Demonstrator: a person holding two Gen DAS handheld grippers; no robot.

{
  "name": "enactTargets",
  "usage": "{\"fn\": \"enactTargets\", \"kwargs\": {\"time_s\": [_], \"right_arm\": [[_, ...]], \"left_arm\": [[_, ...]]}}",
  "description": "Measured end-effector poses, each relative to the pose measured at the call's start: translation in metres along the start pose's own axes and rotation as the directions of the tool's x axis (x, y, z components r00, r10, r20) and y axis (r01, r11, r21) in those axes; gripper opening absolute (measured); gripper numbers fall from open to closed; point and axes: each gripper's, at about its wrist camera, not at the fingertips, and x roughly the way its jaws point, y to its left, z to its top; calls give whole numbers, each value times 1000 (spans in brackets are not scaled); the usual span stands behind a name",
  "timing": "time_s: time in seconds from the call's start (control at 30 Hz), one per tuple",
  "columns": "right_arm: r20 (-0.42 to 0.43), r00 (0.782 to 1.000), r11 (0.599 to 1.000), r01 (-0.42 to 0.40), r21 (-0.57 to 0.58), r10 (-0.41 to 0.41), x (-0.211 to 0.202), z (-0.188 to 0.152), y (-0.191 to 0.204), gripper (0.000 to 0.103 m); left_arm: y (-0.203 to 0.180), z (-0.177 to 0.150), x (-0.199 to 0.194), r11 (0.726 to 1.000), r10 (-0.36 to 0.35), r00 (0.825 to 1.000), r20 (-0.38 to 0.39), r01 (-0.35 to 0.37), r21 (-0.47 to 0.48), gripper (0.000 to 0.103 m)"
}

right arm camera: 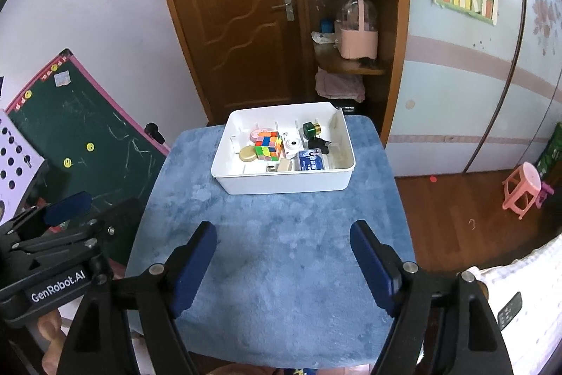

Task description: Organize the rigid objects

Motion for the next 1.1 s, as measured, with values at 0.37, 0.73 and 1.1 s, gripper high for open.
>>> {"fn": "enactTargets", "kwargs": {"time_s": [0.37,0.73,1.1], "right_arm": [[-1,1000,1000,4,-1,-4,-8,-6,-2,79],[14,1000,1000,13,-14,-13,-13,-8,-3,79],[16,1000,1000,20,-23,-20,-12,-6,0,79]], "left_arm": [[-1,-11,-5,1000,12,1000,-13,-13,-4,84],[-1,-12,-7,1000,23,1000,-5,-23,-3,84],[2,-12,-6,999,31,999,-7,-31,-9,84]]}}
